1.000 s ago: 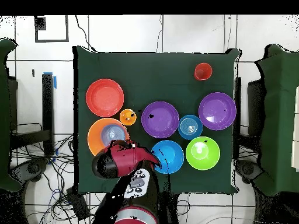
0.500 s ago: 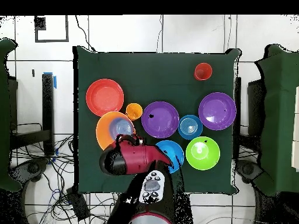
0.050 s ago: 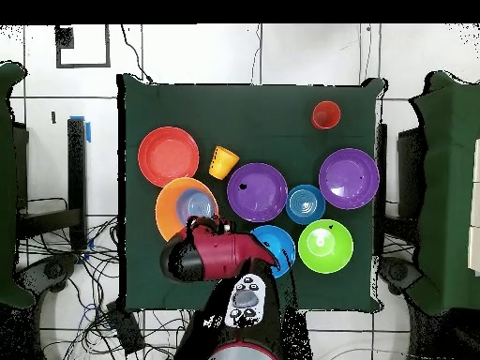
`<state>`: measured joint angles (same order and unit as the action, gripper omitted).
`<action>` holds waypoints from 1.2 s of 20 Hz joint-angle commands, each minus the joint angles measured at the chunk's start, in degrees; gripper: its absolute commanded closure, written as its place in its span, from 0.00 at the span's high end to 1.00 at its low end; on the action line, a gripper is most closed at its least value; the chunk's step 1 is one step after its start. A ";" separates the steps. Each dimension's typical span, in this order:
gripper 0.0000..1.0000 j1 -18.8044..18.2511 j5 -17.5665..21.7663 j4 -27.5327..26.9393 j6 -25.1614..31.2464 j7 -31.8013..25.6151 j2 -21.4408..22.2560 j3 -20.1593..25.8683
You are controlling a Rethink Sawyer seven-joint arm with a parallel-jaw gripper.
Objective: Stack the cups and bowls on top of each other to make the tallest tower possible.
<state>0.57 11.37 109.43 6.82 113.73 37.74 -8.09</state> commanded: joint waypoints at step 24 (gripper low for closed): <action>0.00 -3.59 6.26 1.01 0.33 1.12 -1.54 6.69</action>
<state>-1.67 13.57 109.58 6.81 113.73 38.32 -6.89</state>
